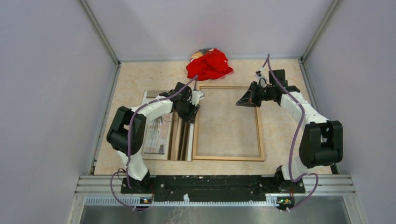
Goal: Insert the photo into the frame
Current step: Place the photo frame item in the photo frame.
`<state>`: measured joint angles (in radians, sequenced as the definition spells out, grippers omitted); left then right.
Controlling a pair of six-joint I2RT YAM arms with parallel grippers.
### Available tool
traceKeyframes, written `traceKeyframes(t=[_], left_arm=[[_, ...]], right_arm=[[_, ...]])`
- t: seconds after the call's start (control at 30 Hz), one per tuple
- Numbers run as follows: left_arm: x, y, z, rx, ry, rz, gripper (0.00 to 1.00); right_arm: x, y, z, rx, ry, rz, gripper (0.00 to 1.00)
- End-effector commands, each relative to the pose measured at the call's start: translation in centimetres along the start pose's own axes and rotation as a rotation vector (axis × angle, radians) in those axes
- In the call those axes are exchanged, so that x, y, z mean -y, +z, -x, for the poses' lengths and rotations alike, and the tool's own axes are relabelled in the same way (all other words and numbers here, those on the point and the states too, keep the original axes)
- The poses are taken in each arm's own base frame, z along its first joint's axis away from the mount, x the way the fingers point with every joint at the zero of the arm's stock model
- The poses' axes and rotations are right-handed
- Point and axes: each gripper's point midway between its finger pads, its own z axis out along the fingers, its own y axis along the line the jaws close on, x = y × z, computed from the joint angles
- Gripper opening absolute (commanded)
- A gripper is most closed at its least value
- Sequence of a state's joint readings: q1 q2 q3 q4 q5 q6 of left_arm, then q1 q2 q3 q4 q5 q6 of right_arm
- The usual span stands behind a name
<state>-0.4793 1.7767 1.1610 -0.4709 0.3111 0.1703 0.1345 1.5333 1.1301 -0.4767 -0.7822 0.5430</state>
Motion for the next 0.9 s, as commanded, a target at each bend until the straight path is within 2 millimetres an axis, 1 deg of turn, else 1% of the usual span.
traceKeyframes(t=[0.0, 0.1, 0.3, 0.4, 0.5, 0.63, 0.67, 0.77, 0.87], left_arm=[[0.1, 0.2, 1.2, 0.031, 0.009, -0.017, 0.41], [0.0, 0.2, 1.2, 0.033, 0.011, -0.014, 0.4], [0.0, 0.3, 1.1, 0.029, 0.011, -0.017, 0.4], [0.0, 0.3, 1.0, 0.025, 0.014, -0.016, 0.39], [0.0, 0.0, 1.0, 0.023, 0.022, -0.014, 0.38], [0.3, -0.5, 1.4, 0.033, 0.031, -0.027, 0.38], [0.5, -0.6, 1.4, 0.032, 0.033, -0.037, 0.37], [0.8, -0.2, 1.1, 0.018, 0.027, -0.059, 0.28], [0.9, 0.4, 0.6, -0.001, 0.015, -0.077, 0.26]], right_arm=[[0.1, 0.1, -0.4, 0.011, -0.001, 0.015, 0.0], [1.0, 0.4, -0.9, 0.005, 0.011, 0.0, 0.0], [2.0, 0.6, -1.1, 0.0, 0.015, -0.043, 0.0], [2.9, 0.6, -1.3, -0.003, 0.017, -0.083, 0.0], [3.7, 0.7, -1.4, -0.001, 0.02, -0.113, 0.0], [4.2, 0.8, -1.7, -0.002, 0.017, -0.12, 0.0], [4.3, 0.8, -1.8, -0.004, 0.018, -0.123, 0.0], [4.5, 0.8, -1.8, -0.003, 0.014, -0.126, 0.0], [4.8, 0.9, -2.0, -0.007, 0.016, -0.13, 0.01]])
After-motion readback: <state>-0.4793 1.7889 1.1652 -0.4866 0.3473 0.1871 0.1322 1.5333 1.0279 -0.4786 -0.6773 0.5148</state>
